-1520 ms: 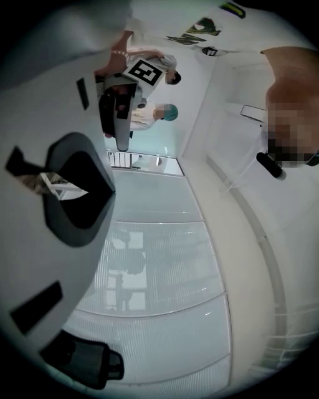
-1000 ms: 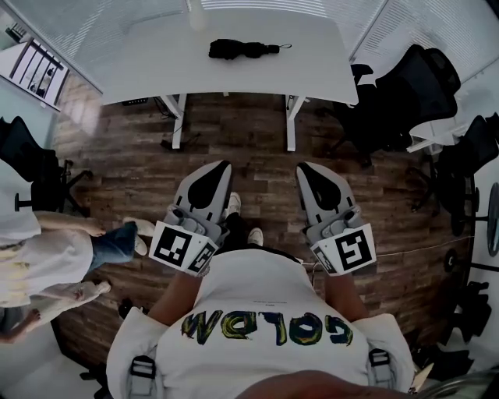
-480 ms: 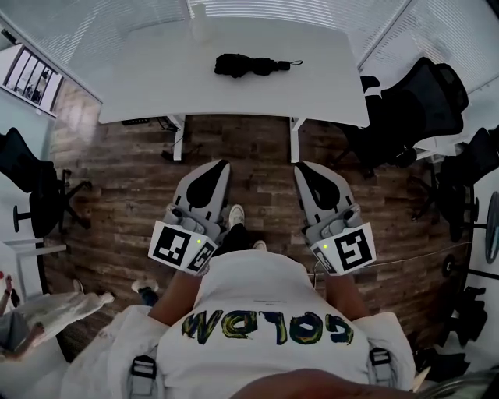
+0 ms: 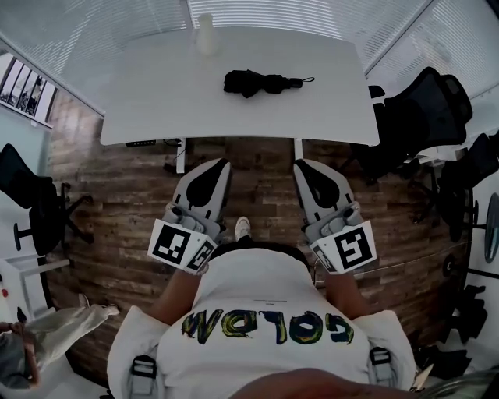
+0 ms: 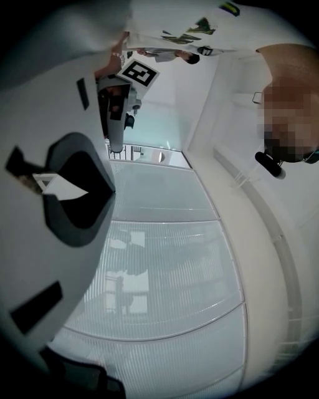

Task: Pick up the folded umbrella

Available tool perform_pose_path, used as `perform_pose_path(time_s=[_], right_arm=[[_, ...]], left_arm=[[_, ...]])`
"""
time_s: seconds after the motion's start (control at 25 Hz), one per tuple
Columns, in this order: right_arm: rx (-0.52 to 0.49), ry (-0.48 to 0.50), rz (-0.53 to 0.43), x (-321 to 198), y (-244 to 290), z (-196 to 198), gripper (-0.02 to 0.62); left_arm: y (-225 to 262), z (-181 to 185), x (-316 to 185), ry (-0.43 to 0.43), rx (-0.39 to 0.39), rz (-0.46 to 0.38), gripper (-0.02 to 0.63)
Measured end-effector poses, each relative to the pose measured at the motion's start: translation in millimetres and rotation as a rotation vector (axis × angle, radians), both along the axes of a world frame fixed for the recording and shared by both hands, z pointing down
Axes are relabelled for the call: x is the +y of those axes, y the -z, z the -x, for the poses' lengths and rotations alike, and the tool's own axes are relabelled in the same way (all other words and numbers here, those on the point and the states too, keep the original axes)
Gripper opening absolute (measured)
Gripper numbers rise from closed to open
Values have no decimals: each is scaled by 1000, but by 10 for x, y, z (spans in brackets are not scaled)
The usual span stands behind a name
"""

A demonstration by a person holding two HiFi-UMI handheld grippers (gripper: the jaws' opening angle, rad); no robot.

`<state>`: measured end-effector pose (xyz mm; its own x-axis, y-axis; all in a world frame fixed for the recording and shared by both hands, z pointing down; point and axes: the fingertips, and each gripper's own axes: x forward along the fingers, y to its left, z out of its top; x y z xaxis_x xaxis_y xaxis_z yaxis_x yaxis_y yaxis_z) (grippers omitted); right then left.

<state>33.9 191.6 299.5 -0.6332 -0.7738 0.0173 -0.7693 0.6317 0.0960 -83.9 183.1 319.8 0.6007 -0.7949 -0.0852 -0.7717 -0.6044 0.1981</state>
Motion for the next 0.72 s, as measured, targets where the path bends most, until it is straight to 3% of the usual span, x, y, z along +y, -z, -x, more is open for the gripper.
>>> perform_pose_path(time_s=[0.72], right_arm=[[9, -18, 1, -721, -56, 145, 11]], left_arm=[[-47, 142, -732, -21, 4, 7, 11]])
